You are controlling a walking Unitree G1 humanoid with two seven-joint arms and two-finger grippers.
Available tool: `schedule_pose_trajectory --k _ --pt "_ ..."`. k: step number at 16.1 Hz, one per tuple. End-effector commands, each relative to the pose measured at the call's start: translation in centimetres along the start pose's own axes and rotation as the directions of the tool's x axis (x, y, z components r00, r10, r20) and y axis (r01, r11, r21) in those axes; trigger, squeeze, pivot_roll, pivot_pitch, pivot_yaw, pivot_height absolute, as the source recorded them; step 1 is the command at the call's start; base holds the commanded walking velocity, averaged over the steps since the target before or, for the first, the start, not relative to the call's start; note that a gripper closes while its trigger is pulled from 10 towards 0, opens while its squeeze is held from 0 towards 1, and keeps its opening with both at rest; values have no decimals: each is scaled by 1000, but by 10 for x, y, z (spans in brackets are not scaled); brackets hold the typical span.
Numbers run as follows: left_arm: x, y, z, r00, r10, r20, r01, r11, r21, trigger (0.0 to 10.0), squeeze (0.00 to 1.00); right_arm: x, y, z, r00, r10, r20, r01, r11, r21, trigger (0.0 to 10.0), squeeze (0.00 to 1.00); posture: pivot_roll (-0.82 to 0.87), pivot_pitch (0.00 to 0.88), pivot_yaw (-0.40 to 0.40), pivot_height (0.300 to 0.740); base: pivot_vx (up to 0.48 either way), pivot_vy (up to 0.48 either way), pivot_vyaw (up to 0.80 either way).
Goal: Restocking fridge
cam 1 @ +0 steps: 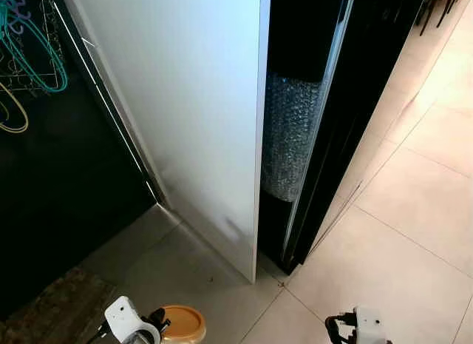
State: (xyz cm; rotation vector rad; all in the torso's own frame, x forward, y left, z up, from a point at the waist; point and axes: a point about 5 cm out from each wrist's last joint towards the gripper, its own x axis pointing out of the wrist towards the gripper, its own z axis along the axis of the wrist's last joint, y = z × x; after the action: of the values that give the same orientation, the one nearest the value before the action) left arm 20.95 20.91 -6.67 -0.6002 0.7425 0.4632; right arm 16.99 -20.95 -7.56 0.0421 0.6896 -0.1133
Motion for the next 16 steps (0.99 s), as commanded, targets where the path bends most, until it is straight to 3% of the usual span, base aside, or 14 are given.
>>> schedule_pose_trajectory --k 1,2,4,9,12,16 --pt "-2 5 -7 1000 11 -24 -10 1000 6 10000 0 2 1 10 998 -13 61 13 1000 7 10000 0 -100 69 38 740 0 0 0" --pt "-2 5 -8 1000 10 -26 -10 1000 8 10000 0 23 8 83 954 8 300 -5 1000 -9 10000 0 -104 67 39 740 0 0 0" --pt "-2 5 -8 1000 9 -28 -9 1000 12 10000 0 27 13 121 908 25 418 -22 1000 -14 10000 0 -107 63 38 740 0 0 0" --pt "-2 4 -10 1000 -1 -30 1 1000 24 10000 0 21 22 117 875 59 480 -65 998 -5 10000 0 -109 56 40 740 0 0 0" --pt "-2 4 -8 1000 0 -26 1 1000 24 10000 0 20 28 134 840 91 534 -118 993 16 10000 0 -113 71 41 740 0 0 0" --pt "-2 4 -8 1000 1 -31 0 1000 30 10000 0 20 27 132 845 73 530 -103 994 27 10000 0 -108 80 43 740 0 169 0"
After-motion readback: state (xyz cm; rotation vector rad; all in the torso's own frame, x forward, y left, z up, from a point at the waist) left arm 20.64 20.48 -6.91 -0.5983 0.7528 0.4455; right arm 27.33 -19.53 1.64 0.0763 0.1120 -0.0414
